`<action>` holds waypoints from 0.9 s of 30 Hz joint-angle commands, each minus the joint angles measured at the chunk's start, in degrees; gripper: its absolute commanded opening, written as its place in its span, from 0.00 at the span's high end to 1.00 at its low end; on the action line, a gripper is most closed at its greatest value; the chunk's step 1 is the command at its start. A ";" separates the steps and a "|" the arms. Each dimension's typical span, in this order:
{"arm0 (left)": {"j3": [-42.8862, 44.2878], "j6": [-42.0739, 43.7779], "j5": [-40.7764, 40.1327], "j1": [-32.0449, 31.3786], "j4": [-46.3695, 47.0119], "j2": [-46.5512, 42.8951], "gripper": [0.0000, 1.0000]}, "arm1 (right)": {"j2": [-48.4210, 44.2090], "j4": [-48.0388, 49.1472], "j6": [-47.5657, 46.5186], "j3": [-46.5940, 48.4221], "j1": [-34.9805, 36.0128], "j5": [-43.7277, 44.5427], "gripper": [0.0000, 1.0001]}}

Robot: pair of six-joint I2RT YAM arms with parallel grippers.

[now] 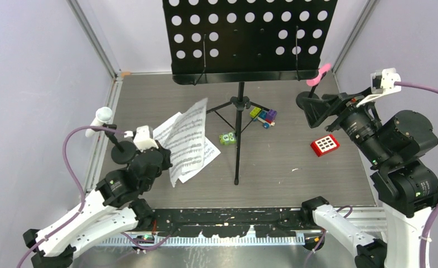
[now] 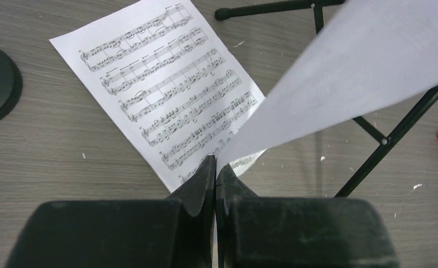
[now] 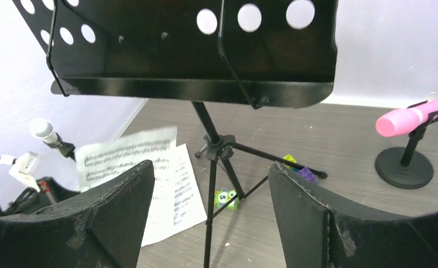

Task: Pack up the instrument practice props

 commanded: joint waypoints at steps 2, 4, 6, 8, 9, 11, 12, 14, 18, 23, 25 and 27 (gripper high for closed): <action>2.23 -2.49 0.22 4.20 9.82 5.93 1.00 | -2.18 0.22 3.01 -4.16 -0.21 -2.83 0.21; 2.29 -2.14 3.74 8.88 12.00 7.44 1.00 | -2.98 -0.16 3.82 -5.81 -0.21 -2.86 0.20; 1.60 -2.14 8.83 14.11 15.18 8.09 1.00 | -3.73 -0.53 4.32 -7.29 -0.20 -3.04 0.20; 0.80 -3.20 14.39 19.06 18.00 8.60 1.00 | -4.56 -0.99 4.85 -8.70 -0.20 -3.26 0.20; 0.45 -3.91 16.60 21.24 19.16 8.93 1.00 | -4.91 -1.26 4.97 -9.42 -0.22 -3.45 0.20; -1.45 -5.58 21.23 24.65 22.52 9.48 1.00 | -5.68 -1.62 4.99 -10.79 -0.20 -3.49 0.20; -2.58 -6.55 22.94 25.82 24.84 9.66 1.00 | -6.03 -1.82 4.99 -11.36 -0.20 -3.33 0.20; -4.92 -8.73 25.56 27.28 29.02 10.32 1.00 | -6.49 -2.09 4.99 -12.18 -0.20 -3.27 0.20; -8.79 -12.29 28.32 28.08 35.86 12.29 1.00 | -6.98 -2.30 5.05 -13.32 -0.21 -3.59 0.19; -10.88 -12.02 28.71 28.21 37.14 14.84 1.00 | -7.56 -2.69 4.75 -14.56 -0.23 -3.59 0.18; -11.79 -10.78 28.09 28.33 37.29 15.65 1.00 | -7.83 -2.74 4.72 -15.09 -0.21 -3.58 0.18; -11.73 -9.12 27.35 28.71 35.70 16.91 1.00 | -8.05 -2.69 4.72 -15.59 -0.20 -3.66 0.18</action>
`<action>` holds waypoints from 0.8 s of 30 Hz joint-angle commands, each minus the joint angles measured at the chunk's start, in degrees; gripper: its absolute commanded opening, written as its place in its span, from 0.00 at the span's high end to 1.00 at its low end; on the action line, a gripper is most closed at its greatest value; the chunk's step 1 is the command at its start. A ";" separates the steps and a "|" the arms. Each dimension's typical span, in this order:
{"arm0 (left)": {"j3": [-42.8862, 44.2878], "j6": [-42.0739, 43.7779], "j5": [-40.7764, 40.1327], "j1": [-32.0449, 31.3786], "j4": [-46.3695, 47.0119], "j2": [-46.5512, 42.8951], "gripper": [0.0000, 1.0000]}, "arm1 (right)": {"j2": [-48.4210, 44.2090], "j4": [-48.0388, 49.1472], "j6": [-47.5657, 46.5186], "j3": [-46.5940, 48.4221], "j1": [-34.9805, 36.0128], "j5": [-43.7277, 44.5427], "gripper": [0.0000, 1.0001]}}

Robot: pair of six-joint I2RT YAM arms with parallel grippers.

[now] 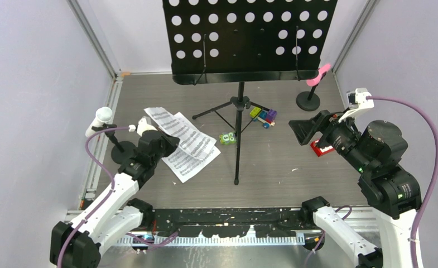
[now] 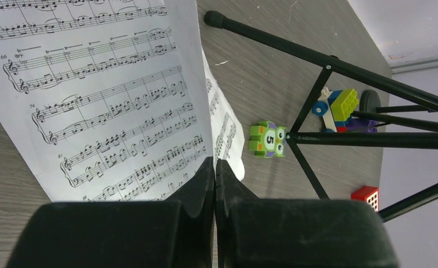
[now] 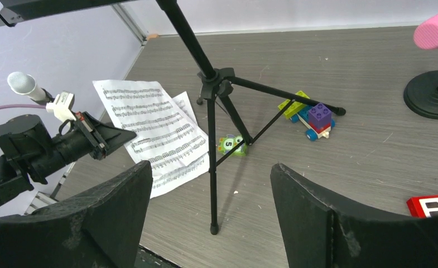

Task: Pack up the instrument practice props

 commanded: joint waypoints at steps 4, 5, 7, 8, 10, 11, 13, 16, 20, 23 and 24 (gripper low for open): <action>-0.07 3.62 -0.38 1.28 2.38 3.44 1.00 | -0.78 0.65 0.20 -1.43 -0.20 -1.36 0.18; -0.19 3.91 -0.42 1.41 2.41 3.87 1.00 | -0.88 0.54 0.14 -1.58 -0.25 -1.37 0.17; -0.10 4.75 -0.87 1.55 2.05 4.69 1.00 | -0.98 0.53 0.03 -2.02 -0.20 -1.38 0.17; 0.11 5.17 -1.23 1.63 1.63 5.04 1.00 | -1.06 0.54 0.01 -2.23 -0.20 -1.37 0.17; 0.52 6.11 -1.96 1.77 0.69 5.59 1.00 | -1.14 0.26 -0.13 -2.41 -0.25 -1.37 0.17; 0.67 6.55 -2.30 1.86 0.35 5.79 0.98 | -1.20 0.18 -0.15 -2.55 -0.23 -1.31 0.16; 0.96 7.39 -3.04 1.91 -0.48 5.95 0.90 | -1.45 0.04 -0.17 -3.01 -0.20 -1.20 0.16; 1.27 8.28 -4.52 1.97 -2.09 5.49 0.73 | -1.87 0.07 -0.17 -3.78 -0.21 -1.28 0.16; 1.96 9.55 -6.22 1.99 -4.30 4.10 0.58 | -2.65 -0.11 0.08 -5.15 -0.20 -1.64 0.16; 3.51 11.08 -7.43 1.99 -7.33 2.29 0.50 | -3.70 -1.03 0.41 -6.64 -0.20 -1.54 0.16; 4.18 11.69 -7.86 1.99 -8.33 1.56 0.48 | -4.16 -1.31 0.52 -7.28 -0.21 -1.17 0.16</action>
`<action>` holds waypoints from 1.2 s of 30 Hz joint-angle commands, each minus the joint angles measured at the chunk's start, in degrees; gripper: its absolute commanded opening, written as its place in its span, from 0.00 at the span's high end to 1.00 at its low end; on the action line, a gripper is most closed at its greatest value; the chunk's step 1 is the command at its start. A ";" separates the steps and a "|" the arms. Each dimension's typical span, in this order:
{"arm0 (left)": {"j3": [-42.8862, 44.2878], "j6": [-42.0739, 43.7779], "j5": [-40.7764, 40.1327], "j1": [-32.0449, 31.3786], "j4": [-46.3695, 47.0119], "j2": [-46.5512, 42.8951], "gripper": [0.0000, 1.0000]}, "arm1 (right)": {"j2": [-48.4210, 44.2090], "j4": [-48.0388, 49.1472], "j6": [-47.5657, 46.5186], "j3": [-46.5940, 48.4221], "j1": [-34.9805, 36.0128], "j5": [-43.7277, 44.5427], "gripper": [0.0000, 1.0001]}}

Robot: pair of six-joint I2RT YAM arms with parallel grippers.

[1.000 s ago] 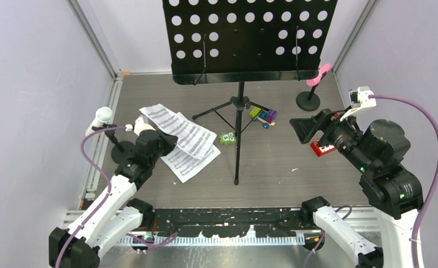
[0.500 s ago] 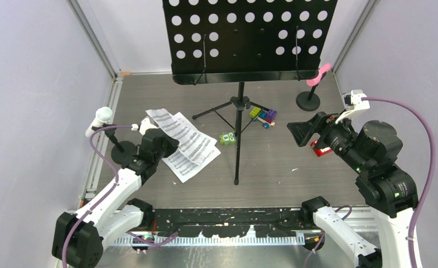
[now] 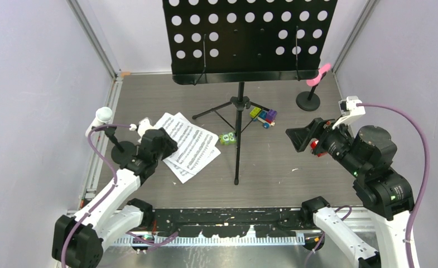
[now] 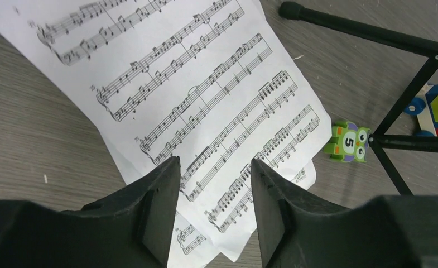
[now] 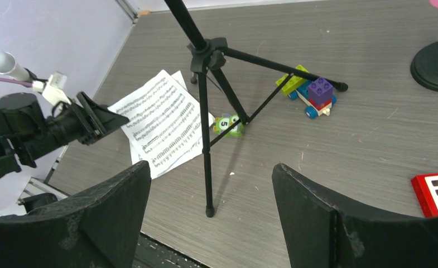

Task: Pack up the instrument practice props

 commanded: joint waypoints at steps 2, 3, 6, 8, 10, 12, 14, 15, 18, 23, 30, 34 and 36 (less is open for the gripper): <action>5.61 4.37 -4.58 0.29 -5.50 -4.48 0.45 | -2.30 -1.13 1.23 -3.05 -0.20 0.72 0.15; 6.56 5.00 -4.96 0.29 -6.43 -5.28 0.44 | -2.80 -1.26 1.66 -3.71 -0.20 1.49 0.16; 9.20 7.29 -5.24 0.29 -9.07 -7.49 0.41 | -4.55 -1.23 3.54 -6.50 -0.25 3.92 0.15; 11.03 9.36 -4.28 0.31 -10.09 -8.60 0.39 | -5.98 -0.82 5.03 -8.75 -0.21 5.44 0.15; 12.71 12.21 -1.69 0.32 -10.79 -9.29 0.39 | -7.26 -0.25 6.53 -10.96 -0.20 6.84 0.14; 14.74 15.52 1.95 0.29 -11.78 -10.04 0.36 | -8.57 -0.05 8.94 -13.34 -0.20 10.66 0.13; 16.04 17.44 3.84 0.29 -13.14 -10.64 0.33 | -9.20 -0.26 10.65 -14.95 -0.20 12.46 0.12; 16.33 18.32 4.49 0.29 -13.53 -11.14 0.30 | -9.52 -0.41 11.38 -15.78 -0.20 12.95 0.12; 15.93 19.81 6.30 0.29 -13.02 -13.10 0.24 | -10.84 -0.43 13.85 -18.95 -0.20 13.73 0.12; 15.03 21.09 11.13 0.29 -12.00 -15.22 0.16 | -13.94 0.28 19.25 -25.78 -0.22 14.34 0.11; 12.20 21.91 23.58 0.29 -5.50 -14.75 0.05 | -16.42 10.24 25.60 -35.86 -0.22 9.52 0.11; 7.80 20.35 26.41 0.14 6.06 -16.12 0.05 | -15.24 17.85 30.54 -40.02 -0.20 4.49 0.11; 4.58 20.18 26.01 -0.11 15.35 -16.81 0.05 | -13.25 21.05 32.92 -40.91 -0.20 2.86 0.11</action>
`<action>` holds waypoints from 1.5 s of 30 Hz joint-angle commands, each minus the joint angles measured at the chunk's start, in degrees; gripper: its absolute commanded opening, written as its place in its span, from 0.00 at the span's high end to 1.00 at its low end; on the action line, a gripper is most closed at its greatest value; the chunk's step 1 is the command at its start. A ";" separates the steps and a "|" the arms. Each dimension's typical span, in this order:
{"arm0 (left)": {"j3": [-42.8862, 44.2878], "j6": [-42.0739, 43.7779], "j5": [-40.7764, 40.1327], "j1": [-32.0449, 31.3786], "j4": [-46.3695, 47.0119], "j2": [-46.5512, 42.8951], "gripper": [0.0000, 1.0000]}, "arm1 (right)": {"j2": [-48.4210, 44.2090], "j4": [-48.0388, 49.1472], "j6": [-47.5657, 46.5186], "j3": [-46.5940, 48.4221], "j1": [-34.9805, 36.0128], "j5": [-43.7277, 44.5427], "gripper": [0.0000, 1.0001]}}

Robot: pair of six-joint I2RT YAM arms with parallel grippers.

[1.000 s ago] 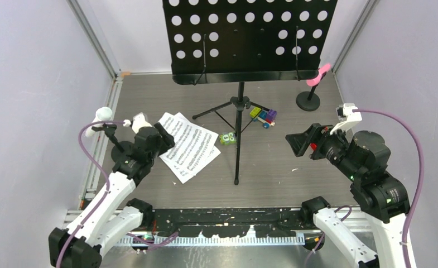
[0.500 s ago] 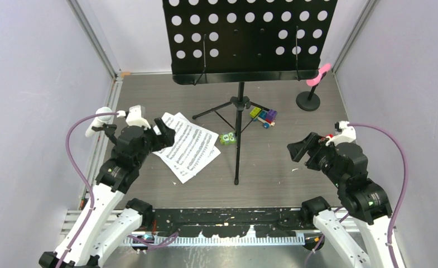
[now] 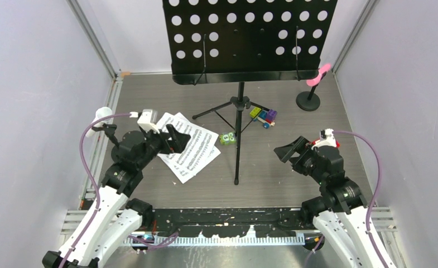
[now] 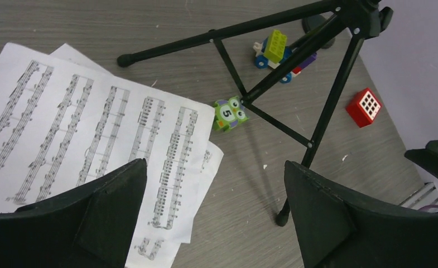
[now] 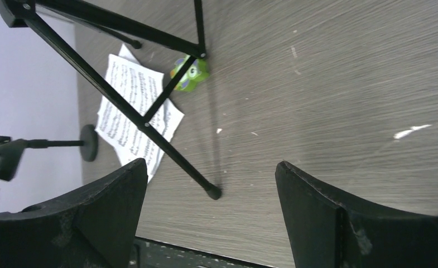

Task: Pack up the instrument practice props

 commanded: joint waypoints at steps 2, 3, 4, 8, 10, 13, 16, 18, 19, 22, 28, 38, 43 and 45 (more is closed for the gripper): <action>-7.28 0.20 3.55 -0.47 29.14 -1.29 0.05 | 4.65 13.82 8.38 -1.25 -0.25 -6.38 0.11; -8.58 0.32 3.51 -0.72 34.82 -0.17 0.05 | 5.68 14.21 8.83 -1.02 -0.19 -7.16 0.11; -9.47 0.48 3.62 -1.09 40.24 1.47 0.05 | 6.67 14.34 9.05 -0.75 -0.20 -7.99 0.11; -6.67 6.47 9.99 -4.26 55.15 12.79 0.05 | 8.10 13.10 8.98 0.04 -0.18 -9.88 0.11; -3.60 10.84 13.74 -6.24 59.14 18.33 0.06 | 7.24 12.35 9.02 -0.11 -0.18 -10.13 0.11; -0.39 13.44 17.83 -7.56 68.30 25.86 0.07 | 4.72 11.54 9.43 -0.76 -0.19 -10.07 0.11; 2.02 12.50 20.66 -7.79 76.19 32.86 0.07 | 2.29 10.61 9.77 -1.17 -0.20 -9.93 0.11; 4.00 11.74 22.56 -7.92 80.01 36.61 0.08 | 1.28 9.83 9.70 -1.27 -0.20 -10.14 0.11; 5.40 11.03 23.58 -7.93 81.41 38.32 0.11 | 1.05 9.40 9.59 -1.33 -0.23 -10.26 0.11; 10.16 8.43 26.49 -8.16 84.75 44.00 0.14 | 0.83 8.38 8.92 -1.28 -0.19 -10.95 0.11; 16.56 4.60 28.11 -8.46 90.26 53.24 0.14 | 0.19 6.96 8.57 -1.04 -0.18 -11.90 0.11; 21.90 1.91 29.73 -9.23 92.62 62.19 0.15 | -0.93 4.43 7.02 0.02 -0.22 -10.94 0.11; 24.92 0.52 30.77 -9.50 93.08 64.65 0.17 | -0.93 4.01 6.87 -0.22 -0.23 -10.67 0.11; 26.36 -0.32 31.56 -9.47 93.08 65.59 0.22 | -0.85 4.01 6.91 -0.30 -0.19 -10.59 0.11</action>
